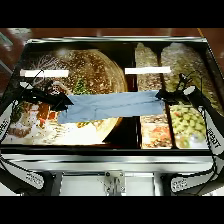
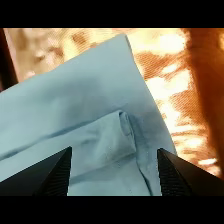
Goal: Fold the shirts.
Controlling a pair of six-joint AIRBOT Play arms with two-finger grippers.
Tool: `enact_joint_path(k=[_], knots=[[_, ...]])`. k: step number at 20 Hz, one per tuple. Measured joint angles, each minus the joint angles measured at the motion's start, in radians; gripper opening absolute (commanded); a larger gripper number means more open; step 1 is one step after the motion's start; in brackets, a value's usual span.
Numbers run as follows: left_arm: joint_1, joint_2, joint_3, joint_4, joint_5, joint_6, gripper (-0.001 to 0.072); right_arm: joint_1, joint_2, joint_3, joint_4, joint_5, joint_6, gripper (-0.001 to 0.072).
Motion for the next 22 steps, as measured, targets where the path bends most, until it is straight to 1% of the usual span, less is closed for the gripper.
enact_joint_path(k=[2, 5, 7, 10, 11, 12, 13, 14, 15, 16, 17, 18, 19, 22], knots=[[0.014, -0.006, 0.031, 0.001, -0.048, -0.008, 0.0538, -0.027, 0.008, 0.011, -0.017, 0.020, -0.003, 0.0638], [0.025, 0.002, 0.076, -0.003, -0.121, -0.012, 0.0537, -0.083, -0.001, 0.019, -0.008, 0.082, 0.031, 0.0638], [0.022, 0.019, 0.093, -0.011, -0.146, -0.012, 0.0537, -0.108, -0.029, 0.021, 0.045, 0.129, 0.033, 0.0638], [0.001, 0.045, 0.104, -0.022, -0.164, -0.011, 0.0536, -0.101, -0.079, 0.024, 0.157, 0.178, -0.006, 0.0630], [-0.009, 0.052, 0.105, -0.027, -0.165, -0.010, 0.0535, -0.090, -0.095, 0.026, 0.196, 0.177, -0.018, 0.0504], [-0.021, 0.058, 0.107, -0.033, -0.164, -0.008, 0.0532, -0.076, -0.110, 0.026, 0.221, 0.185, -0.029, 0.0252], [-0.035, 0.062, 0.108, -0.045, -0.158, -0.007, 0.0522, -0.063, -0.122, 0.023, 0.234, 0.189, -0.037, 0.0053], [-0.050, 0.064, 0.109, -0.056, -0.148, -0.007, 0.0484, -0.053, -0.125, 0.024, 0.241, 0.195, -0.049, 0.0058], [-0.068, 0.067, 0.109, -0.071, -0.130, -0.007, 0.0308, -0.045, -0.122, 0.029, 0.248, 0.195, -0.068, 0.0058], [-0.087, 0.068, 0.110, -0.081, -0.106, -0.006, 0.0149, -0.040, -0.113, 0.037, 0.255, 0.203, -0.088, 0.0058], [-0.111, 0.068, 0.110, -0.093, -0.077, -0.006, 0.0100, -0.040, -0.091, 0.049, 0.266, 0.218, -0.108, 0.0058], [-0.139, 0.069, 0.110, -0.102, -0.046, -0.005, 0.0097, -0.040, -0.063, 0.062, 0.276, 0.227, -0.123, 0.0058], [-0.175, 0.069, 0.110, -0.111, -0.006, -0.005, 0.0042, -0.040, -0.028, 0.075, 0.276, 0.249, -0.134, 0.0058], [-0.305, 0.063, 0.110, -0.125, 0.118, -0.004, 0.0043, -0.039, 0.113, 0.101, 0.283, 0.330, -0.141, 0.0058]])
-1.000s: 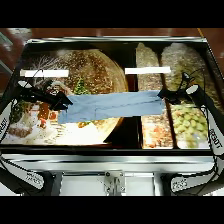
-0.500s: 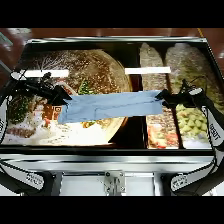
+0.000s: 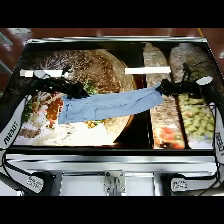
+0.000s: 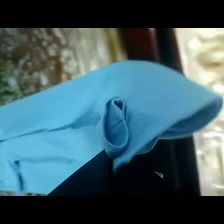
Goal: Fold the shirts.
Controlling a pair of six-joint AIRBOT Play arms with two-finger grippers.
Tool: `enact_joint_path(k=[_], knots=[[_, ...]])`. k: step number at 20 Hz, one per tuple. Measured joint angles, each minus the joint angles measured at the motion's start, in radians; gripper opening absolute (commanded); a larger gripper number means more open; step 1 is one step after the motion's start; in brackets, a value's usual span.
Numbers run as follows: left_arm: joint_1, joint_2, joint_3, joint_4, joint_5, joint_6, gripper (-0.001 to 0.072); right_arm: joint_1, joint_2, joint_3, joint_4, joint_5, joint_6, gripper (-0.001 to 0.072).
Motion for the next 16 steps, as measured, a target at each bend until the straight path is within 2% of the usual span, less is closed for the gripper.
enact_joint_path(k=[7, 12, 16], knots=[[-0.346, -0.043, 0.000, -0.020, 0.285, -0.068, 0.0043, 0.000, 0.345, 0.016, -0.001, 0.207, 0.140, 0.0058], [-0.526, -0.130, 0.005, -0.216, 0.500, -0.094, 0.0043, 0.000, 0.507, 0.016, -0.003, 0.300, 0.264, 0.0058], [-0.562, -0.174, 0.017, -0.327, 0.574, -0.056, 0.0041, 0.000, 0.566, 0.016, -0.023, 0.344, 0.326, 0.0058]])
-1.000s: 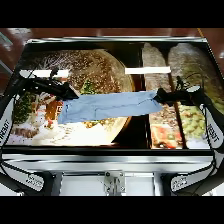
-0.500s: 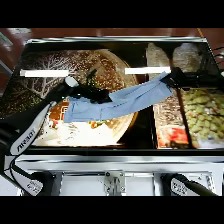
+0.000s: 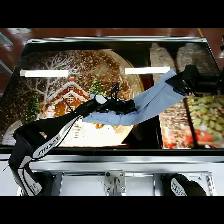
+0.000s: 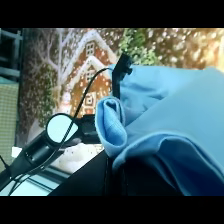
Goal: Fold the shirts.
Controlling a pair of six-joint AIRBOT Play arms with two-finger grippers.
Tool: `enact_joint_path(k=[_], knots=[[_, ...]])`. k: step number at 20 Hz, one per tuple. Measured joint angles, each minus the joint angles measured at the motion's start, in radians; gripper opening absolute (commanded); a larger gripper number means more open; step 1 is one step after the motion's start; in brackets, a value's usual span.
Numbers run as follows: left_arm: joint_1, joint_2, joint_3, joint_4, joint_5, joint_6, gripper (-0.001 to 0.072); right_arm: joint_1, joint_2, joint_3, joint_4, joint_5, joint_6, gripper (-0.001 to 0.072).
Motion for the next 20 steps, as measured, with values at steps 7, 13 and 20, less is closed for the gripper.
enact_joint_path(k=[7, 13, 20], knots=[[0.269, 0.195, 0.005, 0.233, -0.107, 0.021, 0.0040, 0.164, -0.072, 0.000, -0.052, -0.166, 0.013, 0.0058], [0.698, 0.525, 0.005, 0.443, -0.286, -0.008, 0.0042, 0.575, -0.352, 0.000, -0.012, -0.576, 0.006, 0.0059], [0.953, 0.731, 0.004, 0.483, -0.493, 0.026, 0.0042, 0.834, -0.684, 0.000, 0.257, -0.875, -0.012, 0.0526]])
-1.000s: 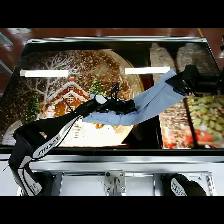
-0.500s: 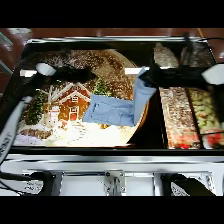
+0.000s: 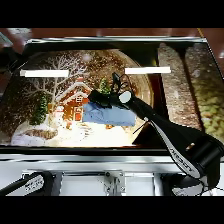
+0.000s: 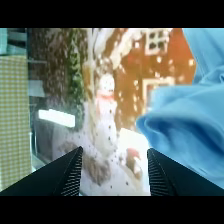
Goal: Fold the shirts.
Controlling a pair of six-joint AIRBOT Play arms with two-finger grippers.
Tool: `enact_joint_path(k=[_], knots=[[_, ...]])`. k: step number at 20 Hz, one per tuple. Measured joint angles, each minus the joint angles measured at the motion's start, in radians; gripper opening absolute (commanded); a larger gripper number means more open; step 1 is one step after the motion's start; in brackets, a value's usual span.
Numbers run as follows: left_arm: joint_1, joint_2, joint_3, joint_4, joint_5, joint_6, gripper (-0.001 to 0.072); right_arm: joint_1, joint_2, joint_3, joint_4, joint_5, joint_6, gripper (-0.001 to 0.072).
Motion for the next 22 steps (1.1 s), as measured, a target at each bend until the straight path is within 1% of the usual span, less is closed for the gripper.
enact_joint_path(k=[1, 3, 5, 6, 7, 8, 11, 13, 15, 17, 22], knots=[[0.010, 0.009, -0.004, 0.003, -0.019, 0.009, 0.0042, 0.000, -0.010, 0.000, 0.011, 0.009, -0.009, 0.0525], [0.018, 0.019, -0.017, 0.004, -0.044, 0.026, 0.0042, -0.030, -0.007, 0.000, -0.010, 0.077, -0.017, 0.0526], [0.025, 0.024, -0.033, 0.007, -0.055, 0.040, 0.0042, -0.095, 0.024, 0.000, -0.080, 0.197, -0.019, 0.0526], [0.027, 0.026, -0.039, 0.008, -0.059, 0.045, 0.0042, -0.140, 0.046, 0.000, -0.137, 0.268, -0.013, 0.0529], [0.028, 0.027, -0.045, 0.008, -0.063, 0.048, 0.0043, -0.188, 0.070, 0.000, -0.202, 0.334, 0.006, 0.0619], [0.028, 0.027, -0.048, 0.008, -0.066, 0.051, 0.0042, -0.245, 0.098, 0.000, -0.279, 0.404, 0.024, 0.0636], [0.029, 0.029, -0.054, 0.008, -0.071, 0.056, 0.0043, -0.413, 0.151, -0.002, -0.510, 0.608, 0.093, 0.0636], [0.028, 0.029, -0.056, 0.008, -0.076, 0.057, 0.0042, -0.493, 0.160, -0.019, -0.602, 0.695, 0.119, 0.0636], [0.018, 0.029, -0.056, 0.007, -0.077, 0.058, 0.0043, -0.542, 0.149, -0.052, -0.626, 0.720, 0.125, 0.0636], [0.002, 0.029, -0.057, 0.008, -0.080, 0.059, 0.0043, -0.554, 0.111, -0.079, -0.610, 0.721, 0.109, 0.0636], [-0.063, 0.029, -0.057, 0.007, -0.082, 0.058, 0.0042, -0.529, -0.014, -0.103, -0.461, 0.640, 0.007, 0.0635]])
